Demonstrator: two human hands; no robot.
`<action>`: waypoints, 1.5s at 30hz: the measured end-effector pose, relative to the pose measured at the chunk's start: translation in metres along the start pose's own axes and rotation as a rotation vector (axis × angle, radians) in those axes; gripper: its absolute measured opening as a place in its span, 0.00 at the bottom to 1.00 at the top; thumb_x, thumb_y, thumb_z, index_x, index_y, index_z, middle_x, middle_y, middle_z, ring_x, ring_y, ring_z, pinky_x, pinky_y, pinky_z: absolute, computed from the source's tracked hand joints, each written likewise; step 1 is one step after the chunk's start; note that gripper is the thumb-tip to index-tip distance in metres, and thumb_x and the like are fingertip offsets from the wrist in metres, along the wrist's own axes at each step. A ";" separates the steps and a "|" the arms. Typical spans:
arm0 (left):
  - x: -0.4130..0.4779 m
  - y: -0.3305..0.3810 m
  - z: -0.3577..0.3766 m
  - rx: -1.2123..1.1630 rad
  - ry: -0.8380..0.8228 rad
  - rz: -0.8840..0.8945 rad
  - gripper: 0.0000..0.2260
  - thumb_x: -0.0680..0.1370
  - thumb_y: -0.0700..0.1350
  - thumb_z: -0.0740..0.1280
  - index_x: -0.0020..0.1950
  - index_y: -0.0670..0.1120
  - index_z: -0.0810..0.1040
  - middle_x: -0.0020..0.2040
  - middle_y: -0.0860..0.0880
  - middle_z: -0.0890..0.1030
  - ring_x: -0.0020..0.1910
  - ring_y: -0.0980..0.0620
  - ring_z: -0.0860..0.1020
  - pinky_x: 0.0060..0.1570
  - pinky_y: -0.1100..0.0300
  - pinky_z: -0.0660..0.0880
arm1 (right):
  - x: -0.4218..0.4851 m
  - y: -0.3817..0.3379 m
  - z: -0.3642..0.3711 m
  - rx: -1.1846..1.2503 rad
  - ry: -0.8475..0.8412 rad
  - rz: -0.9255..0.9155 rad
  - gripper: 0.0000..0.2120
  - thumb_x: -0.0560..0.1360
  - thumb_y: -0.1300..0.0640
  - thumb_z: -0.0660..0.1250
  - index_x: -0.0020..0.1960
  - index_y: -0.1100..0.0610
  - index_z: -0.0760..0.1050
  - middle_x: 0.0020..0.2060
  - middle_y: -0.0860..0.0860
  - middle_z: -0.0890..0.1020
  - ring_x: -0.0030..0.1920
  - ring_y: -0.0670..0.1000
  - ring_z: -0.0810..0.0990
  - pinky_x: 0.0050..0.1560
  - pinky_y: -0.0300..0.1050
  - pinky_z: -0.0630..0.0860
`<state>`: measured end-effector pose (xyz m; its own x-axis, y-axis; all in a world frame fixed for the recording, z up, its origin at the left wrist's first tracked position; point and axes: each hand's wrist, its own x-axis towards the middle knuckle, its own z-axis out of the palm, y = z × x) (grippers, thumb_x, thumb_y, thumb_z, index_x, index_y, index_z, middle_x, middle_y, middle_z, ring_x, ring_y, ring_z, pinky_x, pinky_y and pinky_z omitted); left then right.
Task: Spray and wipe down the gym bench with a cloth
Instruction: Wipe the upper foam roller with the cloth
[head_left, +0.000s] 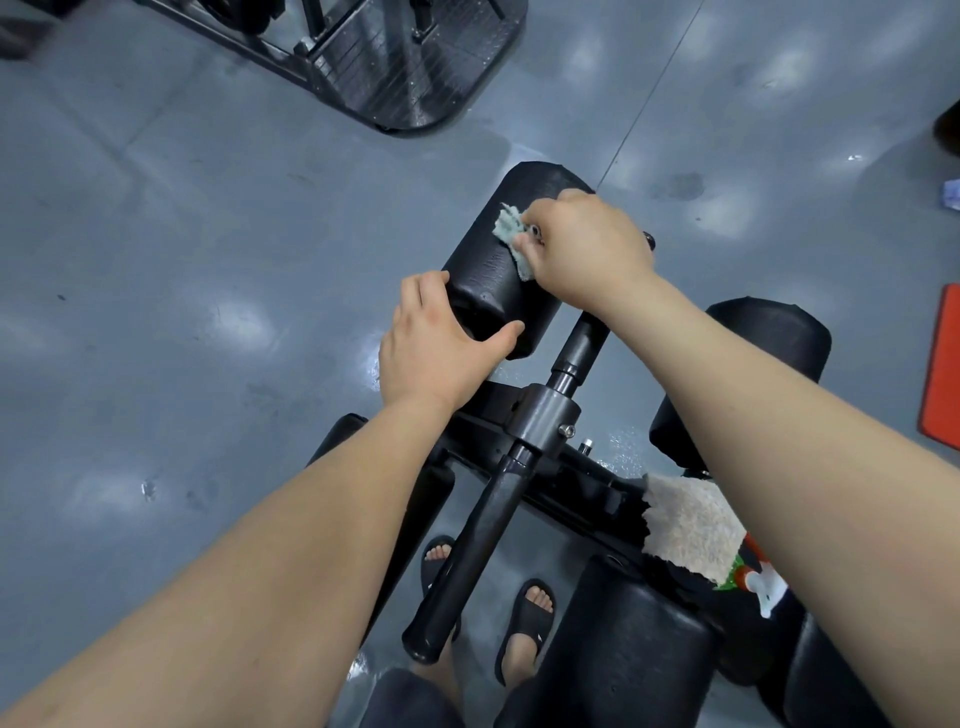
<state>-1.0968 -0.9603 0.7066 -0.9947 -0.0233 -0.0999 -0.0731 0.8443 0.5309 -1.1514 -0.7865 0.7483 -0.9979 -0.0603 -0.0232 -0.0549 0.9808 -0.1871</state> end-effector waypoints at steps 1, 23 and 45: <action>0.000 0.000 0.000 0.001 0.001 0.001 0.40 0.68 0.71 0.71 0.71 0.50 0.66 0.68 0.54 0.68 0.66 0.50 0.73 0.57 0.52 0.71 | 0.000 0.001 0.000 -0.003 -0.015 -0.055 0.15 0.81 0.45 0.59 0.55 0.54 0.78 0.50 0.53 0.78 0.52 0.59 0.77 0.46 0.54 0.77; 0.001 -0.001 0.000 -0.026 -0.009 0.005 0.39 0.66 0.71 0.73 0.69 0.51 0.66 0.65 0.56 0.68 0.64 0.51 0.73 0.56 0.53 0.72 | -0.002 0.004 0.001 0.152 -0.167 -0.436 0.11 0.77 0.43 0.66 0.57 0.40 0.81 0.46 0.43 0.75 0.49 0.49 0.69 0.51 0.47 0.70; 0.000 -0.002 0.000 -0.027 -0.005 0.014 0.39 0.67 0.71 0.73 0.69 0.51 0.66 0.67 0.55 0.68 0.65 0.51 0.73 0.56 0.53 0.71 | 0.025 0.008 0.016 0.054 0.042 0.085 0.07 0.78 0.60 0.62 0.55 0.58 0.74 0.53 0.60 0.74 0.45 0.64 0.77 0.41 0.51 0.74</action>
<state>-1.0965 -0.9619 0.7056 -0.9953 -0.0090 -0.0969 -0.0616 0.8296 0.5550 -1.1764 -0.7831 0.7306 -0.9995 0.0313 0.0000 0.0304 0.9706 -0.2389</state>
